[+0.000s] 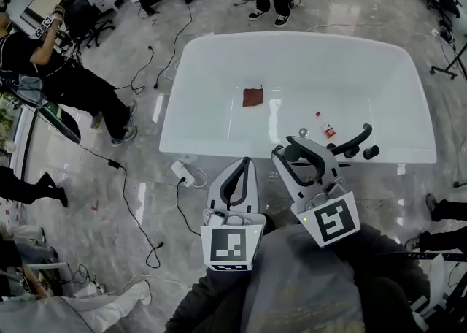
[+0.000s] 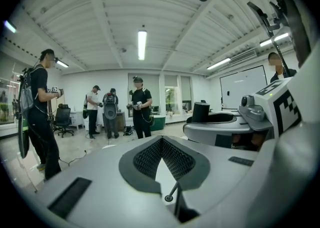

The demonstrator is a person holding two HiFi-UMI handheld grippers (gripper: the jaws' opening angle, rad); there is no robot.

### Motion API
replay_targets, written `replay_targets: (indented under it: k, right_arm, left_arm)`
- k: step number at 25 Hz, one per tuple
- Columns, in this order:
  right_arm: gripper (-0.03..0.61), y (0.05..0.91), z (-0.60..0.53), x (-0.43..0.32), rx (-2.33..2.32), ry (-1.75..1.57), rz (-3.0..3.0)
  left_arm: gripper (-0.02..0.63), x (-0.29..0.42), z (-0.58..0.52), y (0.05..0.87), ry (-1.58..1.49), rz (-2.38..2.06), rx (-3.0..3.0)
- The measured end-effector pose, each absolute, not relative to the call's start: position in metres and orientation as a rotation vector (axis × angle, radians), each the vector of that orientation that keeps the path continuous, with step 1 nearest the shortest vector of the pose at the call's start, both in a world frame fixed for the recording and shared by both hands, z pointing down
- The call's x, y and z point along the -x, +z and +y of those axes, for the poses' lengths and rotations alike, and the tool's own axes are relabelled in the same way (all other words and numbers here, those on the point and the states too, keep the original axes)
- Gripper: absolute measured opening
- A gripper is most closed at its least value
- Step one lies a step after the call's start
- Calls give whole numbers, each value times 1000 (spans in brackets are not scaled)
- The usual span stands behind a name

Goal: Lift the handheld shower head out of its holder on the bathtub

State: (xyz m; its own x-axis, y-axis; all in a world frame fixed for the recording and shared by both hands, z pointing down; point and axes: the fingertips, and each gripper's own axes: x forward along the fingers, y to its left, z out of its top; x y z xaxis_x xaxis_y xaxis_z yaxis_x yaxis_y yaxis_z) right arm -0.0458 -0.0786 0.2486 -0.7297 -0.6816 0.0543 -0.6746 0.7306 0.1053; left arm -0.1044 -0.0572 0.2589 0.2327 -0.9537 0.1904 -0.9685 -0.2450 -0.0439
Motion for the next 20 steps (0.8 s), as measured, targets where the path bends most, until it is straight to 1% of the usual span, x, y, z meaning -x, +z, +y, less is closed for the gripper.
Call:
replay_targets:
  k: [20]
  right_arm:
    - [140,252,-88,51,-1089,-123,-2838]
  left_arm:
    - [3,109,-65,264,275,-1886,-2383]
